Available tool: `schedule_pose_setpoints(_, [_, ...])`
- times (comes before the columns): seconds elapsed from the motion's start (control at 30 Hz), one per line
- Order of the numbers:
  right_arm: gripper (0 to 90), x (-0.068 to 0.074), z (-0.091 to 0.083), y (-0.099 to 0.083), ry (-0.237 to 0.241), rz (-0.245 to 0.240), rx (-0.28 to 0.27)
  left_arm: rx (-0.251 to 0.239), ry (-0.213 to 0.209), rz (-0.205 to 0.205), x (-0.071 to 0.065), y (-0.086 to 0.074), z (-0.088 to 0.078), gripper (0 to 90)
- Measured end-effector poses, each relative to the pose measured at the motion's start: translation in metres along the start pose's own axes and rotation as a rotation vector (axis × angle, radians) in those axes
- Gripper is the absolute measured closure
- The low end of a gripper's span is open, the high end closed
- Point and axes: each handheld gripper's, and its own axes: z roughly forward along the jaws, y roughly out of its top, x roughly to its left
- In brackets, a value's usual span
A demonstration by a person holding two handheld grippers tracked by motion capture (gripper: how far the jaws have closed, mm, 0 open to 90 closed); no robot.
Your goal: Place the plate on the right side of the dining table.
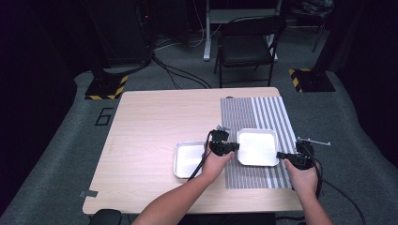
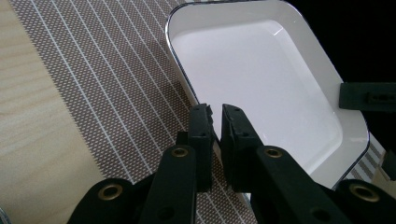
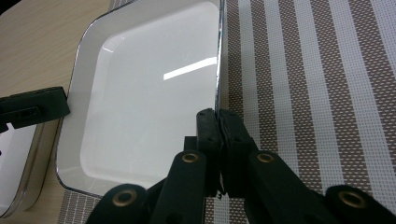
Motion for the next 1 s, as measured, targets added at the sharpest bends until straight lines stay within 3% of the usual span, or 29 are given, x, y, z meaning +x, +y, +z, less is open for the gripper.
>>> schedule_pose_setpoints(0.2, [88.0,-0.005,0.004,0.001,-0.007,-0.016,-0.001,0.006,-0.001,-0.004,0.002,0.001,0.006,82.7])
schedule_pose_setpoints(0.27, [88.0,-0.004,0.004,0.002,-0.008,0.014,0.007,0.008,-0.003,-0.004,0.002,0.001,0.008,82.7])
schedule_pose_setpoints(0.3, [88.0,-0.007,0.005,0.002,-0.007,-0.013,-0.002,0.009,-0.004,-0.006,0.002,0.002,0.009,82.7])
schedule_pose_setpoints(0.57, [88.0,-0.010,0.007,0.007,-0.007,-0.006,0.003,0.006,-0.009,-0.027,0.003,0.005,0.014,82.8])
schedule_pose_setpoints(1.0, [88.2,-0.011,0.008,0.018,-0.007,-0.006,-0.005,-0.008,-0.006,-0.019,0.002,0.017,0.015,82.8])
